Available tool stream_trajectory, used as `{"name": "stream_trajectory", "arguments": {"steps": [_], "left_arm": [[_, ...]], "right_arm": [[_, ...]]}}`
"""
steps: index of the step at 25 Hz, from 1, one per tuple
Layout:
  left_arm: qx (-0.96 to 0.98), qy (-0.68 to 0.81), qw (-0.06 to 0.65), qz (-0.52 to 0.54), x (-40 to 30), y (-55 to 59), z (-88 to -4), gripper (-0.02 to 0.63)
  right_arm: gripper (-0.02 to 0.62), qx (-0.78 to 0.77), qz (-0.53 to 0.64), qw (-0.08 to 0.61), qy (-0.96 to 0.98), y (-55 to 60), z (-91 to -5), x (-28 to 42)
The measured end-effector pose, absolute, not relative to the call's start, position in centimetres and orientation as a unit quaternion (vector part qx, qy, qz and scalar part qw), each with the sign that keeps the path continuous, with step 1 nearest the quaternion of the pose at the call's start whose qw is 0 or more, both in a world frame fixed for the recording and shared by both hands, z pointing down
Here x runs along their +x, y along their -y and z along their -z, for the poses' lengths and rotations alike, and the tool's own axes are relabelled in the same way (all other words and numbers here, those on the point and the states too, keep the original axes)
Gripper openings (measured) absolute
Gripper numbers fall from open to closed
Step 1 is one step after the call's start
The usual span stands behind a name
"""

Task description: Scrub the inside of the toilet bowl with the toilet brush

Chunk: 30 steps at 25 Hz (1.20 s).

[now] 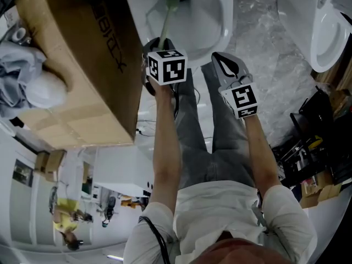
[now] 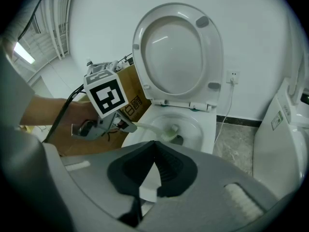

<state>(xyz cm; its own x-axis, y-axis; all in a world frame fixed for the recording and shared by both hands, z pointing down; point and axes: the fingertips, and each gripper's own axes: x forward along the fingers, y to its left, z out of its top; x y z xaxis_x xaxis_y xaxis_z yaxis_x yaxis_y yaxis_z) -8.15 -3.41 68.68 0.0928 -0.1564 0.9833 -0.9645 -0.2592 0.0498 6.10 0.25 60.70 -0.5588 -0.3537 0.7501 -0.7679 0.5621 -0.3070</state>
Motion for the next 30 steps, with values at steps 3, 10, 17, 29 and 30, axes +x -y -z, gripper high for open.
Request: {"name": "stream_trajectory", "arguments": {"steps": [3,10,17,29,30], "left_arm": [[0.610,0.458,0.417,-0.494,-7.0,3.9,-68.7,0.104],[0.604,0.471,0.432,-0.476,-4.0,4.3,-68.1,0.104],[0.618,0.471,0.499,-0.385,-0.3,3.0,-67.7,0.104],[0.636,0.438,0.532,-0.348,0.9,-1.1,-67.6,0.106],[0.640,0.436,0.524,-0.355,0.8,-1.4,-67.6,0.106]], "right_arm": [[0.002,0.339,-0.320,0.324,0.823,-0.3,-60.6,6.1],[0.002,0.339,-0.319,0.325,0.823,-0.8,-60.8,6.4],[0.002,0.345,-0.325,0.329,0.817,-1.6,-60.9,7.2],[0.002,0.357,-0.322,0.335,0.810,-2.4,-61.1,8.9],[0.002,0.356,-0.322,0.336,0.811,-2.5,-61.1,8.8]]}}
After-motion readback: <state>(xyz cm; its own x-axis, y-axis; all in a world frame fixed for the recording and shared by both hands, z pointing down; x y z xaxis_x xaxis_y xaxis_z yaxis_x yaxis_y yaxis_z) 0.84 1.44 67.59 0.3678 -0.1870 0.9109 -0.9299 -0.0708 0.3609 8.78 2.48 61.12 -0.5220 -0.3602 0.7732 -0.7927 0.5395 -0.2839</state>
